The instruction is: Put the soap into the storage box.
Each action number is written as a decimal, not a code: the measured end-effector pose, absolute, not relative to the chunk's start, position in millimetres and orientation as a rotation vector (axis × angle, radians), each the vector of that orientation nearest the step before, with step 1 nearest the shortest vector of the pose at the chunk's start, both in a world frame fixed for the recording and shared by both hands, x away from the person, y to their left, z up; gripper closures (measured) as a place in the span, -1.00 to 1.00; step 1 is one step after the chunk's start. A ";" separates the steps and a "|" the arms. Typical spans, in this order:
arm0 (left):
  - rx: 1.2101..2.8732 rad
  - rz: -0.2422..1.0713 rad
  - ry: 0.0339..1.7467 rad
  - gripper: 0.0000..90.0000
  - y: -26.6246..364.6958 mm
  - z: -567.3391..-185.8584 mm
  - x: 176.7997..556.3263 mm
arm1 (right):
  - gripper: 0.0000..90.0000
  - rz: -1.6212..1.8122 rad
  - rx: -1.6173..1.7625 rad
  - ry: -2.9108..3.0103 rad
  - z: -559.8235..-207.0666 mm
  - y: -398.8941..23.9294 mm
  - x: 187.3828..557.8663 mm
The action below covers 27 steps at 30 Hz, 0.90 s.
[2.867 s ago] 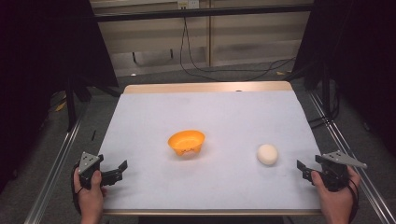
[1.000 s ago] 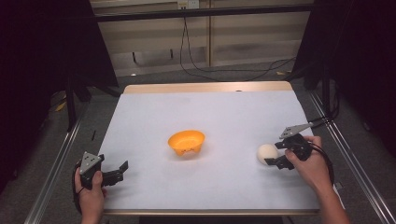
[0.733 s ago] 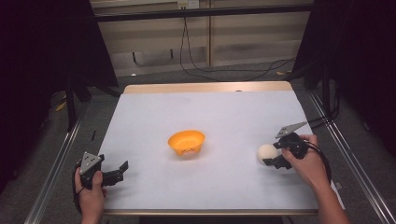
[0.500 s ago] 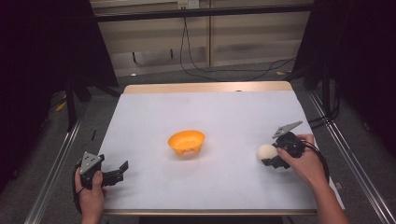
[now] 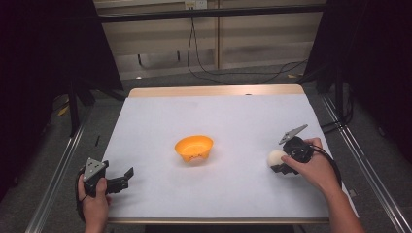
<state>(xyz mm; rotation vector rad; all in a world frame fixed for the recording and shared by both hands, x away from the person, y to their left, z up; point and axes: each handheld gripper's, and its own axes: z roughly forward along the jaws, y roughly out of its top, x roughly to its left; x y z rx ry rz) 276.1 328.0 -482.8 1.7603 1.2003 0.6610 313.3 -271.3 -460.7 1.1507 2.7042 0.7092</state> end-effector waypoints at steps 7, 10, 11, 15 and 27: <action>1.762 0.659 1.198 -1.00 327.7 -482.9 276.1 | -0.47 0.677 1.118 2.714 -461.8 -269.3 313.6; 1.763 0.658 1.197 -1.00 327.7 -482.9 276.2 | -0.47 0.660 1.124 2.718 -463.4 -268.2 314.0; 1.764 0.657 1.197 -1.00 327.7 -482.9 276.2 | -0.47 0.655 1.116 2.726 -463.2 -267.7 314.7; 1.763 0.652 1.199 -1.00 327.2 -483.1 276.4 | -0.47 0.650 1.121 2.729 -463.0 -267.1 314.7; 1.766 0.651 1.196 -1.00 327.5 -483.0 276.4 | -0.46 0.615 1.123 2.706 -461.0 -265.8 316.7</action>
